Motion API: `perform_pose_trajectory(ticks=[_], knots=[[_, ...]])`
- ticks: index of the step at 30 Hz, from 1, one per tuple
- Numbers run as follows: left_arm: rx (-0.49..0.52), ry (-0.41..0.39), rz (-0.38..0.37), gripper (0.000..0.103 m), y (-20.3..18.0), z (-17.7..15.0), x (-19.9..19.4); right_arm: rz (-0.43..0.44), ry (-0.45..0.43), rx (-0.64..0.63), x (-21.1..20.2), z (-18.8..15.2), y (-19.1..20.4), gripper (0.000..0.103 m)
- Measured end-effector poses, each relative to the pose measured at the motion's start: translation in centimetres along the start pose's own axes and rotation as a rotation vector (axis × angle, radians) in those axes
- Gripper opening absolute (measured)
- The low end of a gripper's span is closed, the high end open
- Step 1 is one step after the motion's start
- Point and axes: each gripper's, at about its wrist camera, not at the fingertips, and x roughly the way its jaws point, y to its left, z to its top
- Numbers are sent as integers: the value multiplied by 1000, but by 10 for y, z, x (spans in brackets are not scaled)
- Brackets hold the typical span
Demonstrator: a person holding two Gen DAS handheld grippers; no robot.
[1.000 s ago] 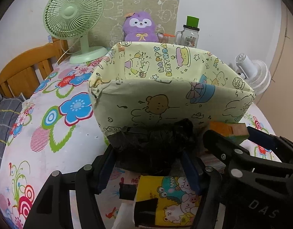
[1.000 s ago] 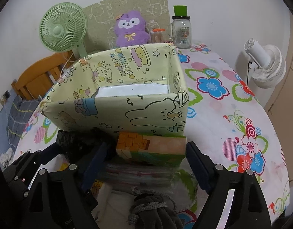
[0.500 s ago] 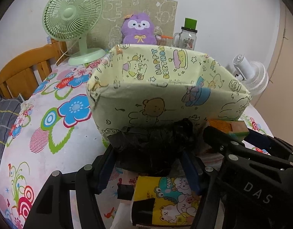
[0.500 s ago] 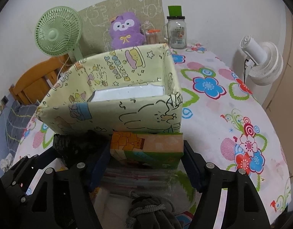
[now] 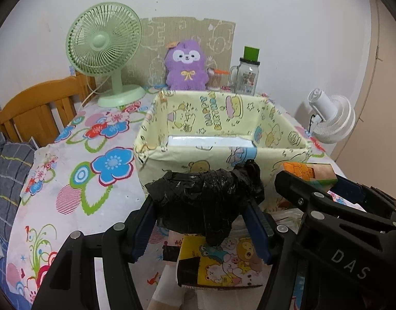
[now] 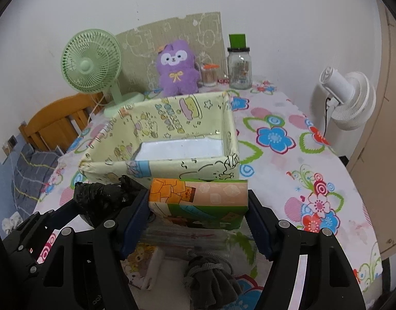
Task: Organize soft objects
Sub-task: 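Lift the black bundle with the left gripper while the right gripper lifts the tissue box over the fabric box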
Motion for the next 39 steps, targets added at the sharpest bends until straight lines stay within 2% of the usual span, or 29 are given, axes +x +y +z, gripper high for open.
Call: perform_pose_trajectory(ticks=[20,39], knots=[[14,-97,-4,67,-6,24,-42,4,-102,-28,-51,24,9,74],[28,-124,14,67,-11,56,-36,3,-129,-35,-47,56,8,74]])
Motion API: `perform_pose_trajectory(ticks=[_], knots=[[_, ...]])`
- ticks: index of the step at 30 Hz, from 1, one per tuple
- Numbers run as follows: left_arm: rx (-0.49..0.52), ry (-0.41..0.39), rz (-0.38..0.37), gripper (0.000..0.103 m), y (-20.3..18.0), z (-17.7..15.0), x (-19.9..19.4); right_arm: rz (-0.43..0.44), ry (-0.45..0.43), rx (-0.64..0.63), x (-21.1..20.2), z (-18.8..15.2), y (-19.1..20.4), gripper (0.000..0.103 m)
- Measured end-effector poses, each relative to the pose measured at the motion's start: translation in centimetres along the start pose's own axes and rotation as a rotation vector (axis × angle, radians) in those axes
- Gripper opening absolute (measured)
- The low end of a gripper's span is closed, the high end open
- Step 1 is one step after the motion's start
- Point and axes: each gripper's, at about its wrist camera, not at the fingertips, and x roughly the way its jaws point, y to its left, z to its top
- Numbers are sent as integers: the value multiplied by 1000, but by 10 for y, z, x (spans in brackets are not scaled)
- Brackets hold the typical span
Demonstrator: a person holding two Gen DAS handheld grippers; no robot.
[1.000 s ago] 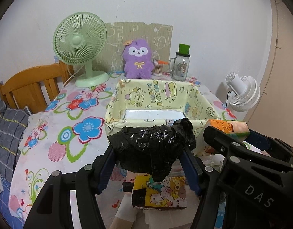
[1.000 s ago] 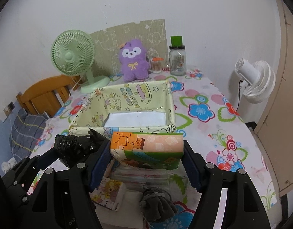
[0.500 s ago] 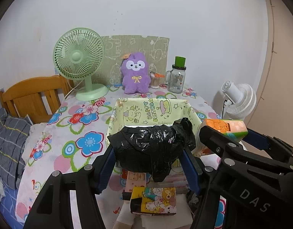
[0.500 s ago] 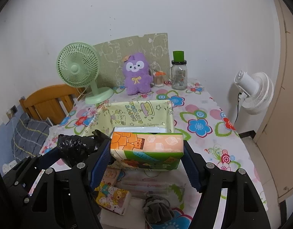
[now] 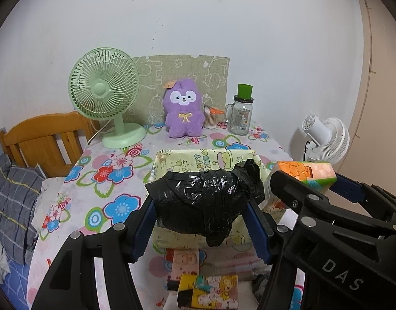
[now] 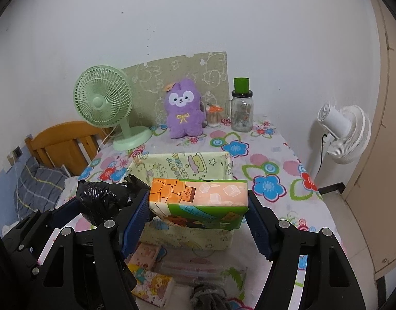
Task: Organize soft objects
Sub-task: 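Lift the black bundle with the left gripper while the right gripper lifts the tissue box over the fabric box, then lower both items into the fabric box and open both grippers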
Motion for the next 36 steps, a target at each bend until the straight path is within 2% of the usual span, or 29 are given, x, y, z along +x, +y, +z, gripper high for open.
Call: perform_pose_trajectory(ticks=[16,25,36], knots=[[-6,28,0,67,5,20,48,-29,21,-6,49,21,-4,74],[11,48,14,67,10,33,77,-10,42,-12,82,34,0,74],[-20,105,6,68,20,38,107,14,79,-10,116,40,1,74]])
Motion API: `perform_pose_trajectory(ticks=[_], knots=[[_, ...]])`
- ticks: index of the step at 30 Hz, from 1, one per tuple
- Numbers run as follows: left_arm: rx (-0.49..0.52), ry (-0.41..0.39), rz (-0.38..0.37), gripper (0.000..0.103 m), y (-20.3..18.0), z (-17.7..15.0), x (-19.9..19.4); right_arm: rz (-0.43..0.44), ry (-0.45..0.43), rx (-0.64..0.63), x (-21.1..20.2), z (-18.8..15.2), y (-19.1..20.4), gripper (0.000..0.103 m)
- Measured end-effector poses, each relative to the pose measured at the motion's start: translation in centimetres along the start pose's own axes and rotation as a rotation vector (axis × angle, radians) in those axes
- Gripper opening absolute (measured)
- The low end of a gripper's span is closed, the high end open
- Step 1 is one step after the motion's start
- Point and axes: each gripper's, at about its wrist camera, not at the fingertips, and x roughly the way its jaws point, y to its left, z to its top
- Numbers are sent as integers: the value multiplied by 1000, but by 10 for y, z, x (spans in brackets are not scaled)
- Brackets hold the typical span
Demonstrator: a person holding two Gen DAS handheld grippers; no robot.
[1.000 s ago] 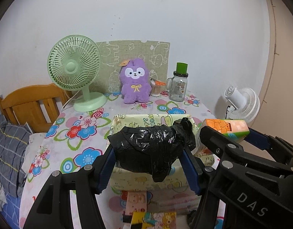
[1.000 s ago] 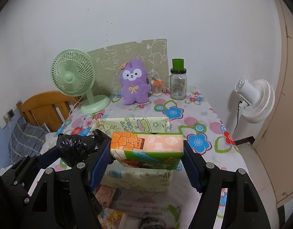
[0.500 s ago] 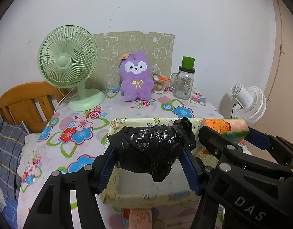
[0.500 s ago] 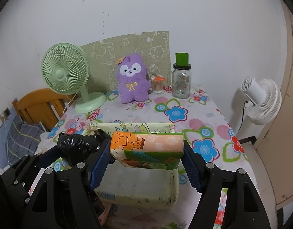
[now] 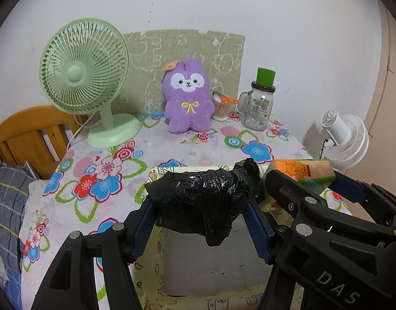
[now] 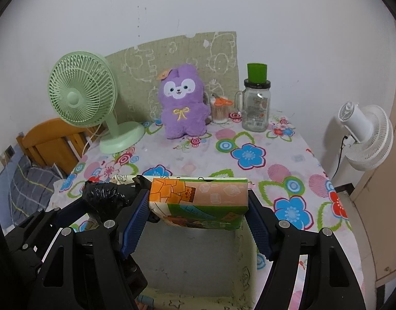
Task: Organize soft objects
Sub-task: 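Lower both items into the fabric box and open both grippers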
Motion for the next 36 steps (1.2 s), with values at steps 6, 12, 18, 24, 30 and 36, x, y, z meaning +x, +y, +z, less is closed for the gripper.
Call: perform_pose_trajectory(ticks=[6,12,18,24,30,36], knots=[[-8,37,-15,70,4,-1,13,5,19,2,14,0,-1,75],[-12,70,-33,83,6,0,21,14,36,1,23,1,-2,76],[5,89,-43,88,2,-2,23,24,54,-9,25,0,-2,81],[21,81,-47,98,-3,-2,18,12,29,-24,16,1,1,94],[36,65,-49,103,-8,-3,7,2,20,-26,5,-1,1,94],[38,44,-42,103,-12,-6,-8,-1,5,-30,-12,-5,3,94]])
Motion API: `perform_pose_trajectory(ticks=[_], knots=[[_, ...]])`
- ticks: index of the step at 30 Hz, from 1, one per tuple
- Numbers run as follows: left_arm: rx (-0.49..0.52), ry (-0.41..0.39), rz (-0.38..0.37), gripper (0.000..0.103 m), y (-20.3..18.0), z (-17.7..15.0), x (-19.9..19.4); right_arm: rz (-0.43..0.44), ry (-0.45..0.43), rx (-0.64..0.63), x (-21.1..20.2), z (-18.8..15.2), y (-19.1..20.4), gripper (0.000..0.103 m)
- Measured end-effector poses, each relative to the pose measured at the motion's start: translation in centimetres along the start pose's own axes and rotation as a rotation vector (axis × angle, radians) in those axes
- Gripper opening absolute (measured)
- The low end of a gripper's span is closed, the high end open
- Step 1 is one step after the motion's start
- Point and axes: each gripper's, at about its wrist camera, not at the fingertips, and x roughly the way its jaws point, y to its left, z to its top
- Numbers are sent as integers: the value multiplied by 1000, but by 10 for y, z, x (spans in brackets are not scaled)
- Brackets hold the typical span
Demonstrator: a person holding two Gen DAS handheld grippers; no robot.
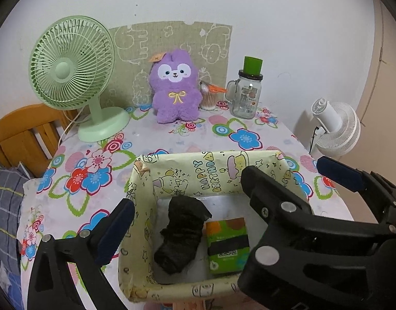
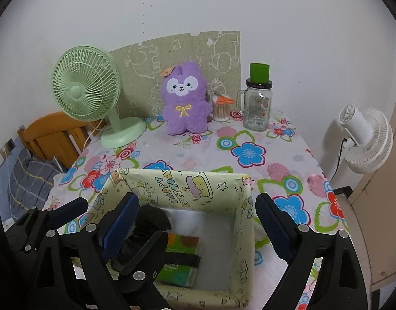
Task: Organize soft objects
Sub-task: 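Lower both items into the fabric box and open both grippers, then withdraw both grippers from the fabric box back toward the remaining items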
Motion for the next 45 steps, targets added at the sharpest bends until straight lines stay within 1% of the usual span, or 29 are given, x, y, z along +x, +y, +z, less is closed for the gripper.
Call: perform_pose_trajectory(ticks=[6,11,18,26,39,45], knots=[[4,-25,11,103,-5,-4,-16,-1,-19,-1,-17,-4,2,94],[12,-53,12,103,-10,-8,-31,0,-41,4,-33,-8,1,97],[23,-81,22,103,-16,-14,-49,0,-65,4,-53,-15,2,98],[22,-109,16,103,-19,-23,-69,-4,-93,1,-76,-25,4,98],[27,-147,23,103,-24,-45,-97,-15,-119,-7,-107,-44,13,99],[30,-166,31,103,-26,-55,-112,-20,-133,-9,-121,-54,17,101]])
